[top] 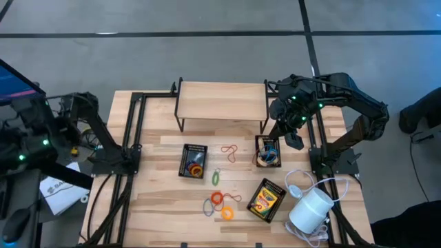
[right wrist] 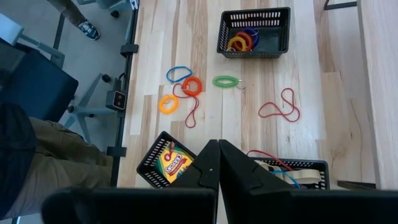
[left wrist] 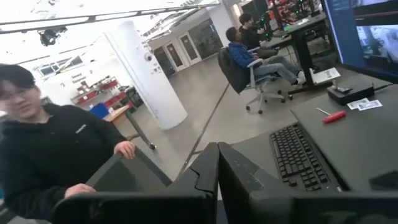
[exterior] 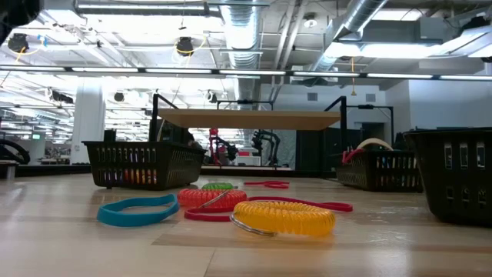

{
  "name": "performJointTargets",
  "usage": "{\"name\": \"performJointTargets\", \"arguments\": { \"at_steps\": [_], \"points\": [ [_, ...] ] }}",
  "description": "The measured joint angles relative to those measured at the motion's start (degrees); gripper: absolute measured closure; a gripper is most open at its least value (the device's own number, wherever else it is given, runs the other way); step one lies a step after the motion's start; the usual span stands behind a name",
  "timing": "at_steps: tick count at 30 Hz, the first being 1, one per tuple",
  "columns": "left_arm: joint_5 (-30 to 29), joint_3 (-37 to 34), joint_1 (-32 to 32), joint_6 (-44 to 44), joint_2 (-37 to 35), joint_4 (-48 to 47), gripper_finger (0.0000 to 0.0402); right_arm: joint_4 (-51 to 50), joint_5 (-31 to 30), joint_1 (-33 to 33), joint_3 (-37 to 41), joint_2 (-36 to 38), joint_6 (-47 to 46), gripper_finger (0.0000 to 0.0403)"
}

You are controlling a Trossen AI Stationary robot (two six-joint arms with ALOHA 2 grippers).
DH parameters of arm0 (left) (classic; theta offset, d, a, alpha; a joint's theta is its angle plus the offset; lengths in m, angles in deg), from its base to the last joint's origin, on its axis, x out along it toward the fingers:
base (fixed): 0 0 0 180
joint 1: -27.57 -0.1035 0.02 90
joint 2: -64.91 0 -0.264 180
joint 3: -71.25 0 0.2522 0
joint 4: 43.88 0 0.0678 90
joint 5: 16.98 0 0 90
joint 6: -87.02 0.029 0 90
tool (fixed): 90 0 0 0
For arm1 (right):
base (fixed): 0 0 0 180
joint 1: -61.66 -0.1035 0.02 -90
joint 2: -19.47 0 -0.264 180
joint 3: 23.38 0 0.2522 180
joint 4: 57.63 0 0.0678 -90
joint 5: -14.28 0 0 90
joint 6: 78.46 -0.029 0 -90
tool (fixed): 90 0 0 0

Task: Pick & Place Office Desk Supplies
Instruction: Put the green spring keychain into the left black bin

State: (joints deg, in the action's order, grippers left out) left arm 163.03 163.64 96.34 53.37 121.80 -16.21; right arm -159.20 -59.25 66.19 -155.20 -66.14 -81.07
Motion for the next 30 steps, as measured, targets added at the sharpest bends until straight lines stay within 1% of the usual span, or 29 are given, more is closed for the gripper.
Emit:
{"name": "performJointTargets", "arguments": {
  "at_steps": [6, 16, 17, 19, 20, 21, 23, 24, 26, 27, 28, 30],
  "points": [
    [0.0, 0.0, 0.0, 0.0, -2.5, -3.0, 0.0401, 0.0, 0.0, 0.0, 0.0, 0.0, 0.0, 0.0403],
    [0.0, 0.0, -0.2, -1.5, -3.1, -3.1, 0.0401, -0.1, 0.0, 0.0, 0.0, 0.0, 0.0, 0.0403],
    [0.0, 0.0, -1.1, -1.2, -3.4, -2.4, 0.0401, -0.2, 0.0, 0.0, 0.0, 0.0, 0.0, 0.0403],
    [-0.8, 0.0, -5.5, -0.2, -3.8, -2.1, 0.0401, -0.3, 0.0, 0.0, 0.0, 0.0, 0.0, 0.0403],
    [-3.5, 0.0, -8.7, -0.7, -3.9, -2.5, 0.0401, -0.3, 0.0, 0.0, 0.0, 0.0, 0.1, 0.0403],
    [-7.4, 0.0, -12.6, -1.6, -4.0, -3.4, 0.0401, -0.3, 0.0, 0.0, 0.0, 0.0, 0.1, 0.0403],
    [-18.7, 0.1, -22.0, -3.4, -4.2, -7.1, 0.0401, -0.4, 0.0, 0.0, 0.0, 0.0, 0.2, 0.0403],
    [-25.7, 0.1, -27.8, -4.3, -4.7, -11.5, 0.0401, -0.4, 0.0, 0.0, 0.0, 0.0, 0.2, 0.0403],
    [-41.4, 0.1, -38.3, -4.7, -6.4, -25.0, 0.0401, -0.4, 0.0, 0.0, 0.0, 0.0, 0.2, 0.0403],
    [-49.8, 0.0, -42.6, -3.5, -7.6, -32.7, 0.0401, -0.3, 0.0, 0.0, 0.0, 0.0, 0.2, 0.0403],
    [-58.1, -0.1, -46.1, -1.4, -8.6, -40.8, 0.0401, -0.2, 0.0, 0.0, 0.0, 0.0, 0.2, 0.0403],
    [-72.5, -0.1, -51.7, 2.7, -10.3, -53.1, 0.0401, -0.1, 0.0, 0.0, 0.0, 0.0, 0.2, 0.0403]
  ]
}}
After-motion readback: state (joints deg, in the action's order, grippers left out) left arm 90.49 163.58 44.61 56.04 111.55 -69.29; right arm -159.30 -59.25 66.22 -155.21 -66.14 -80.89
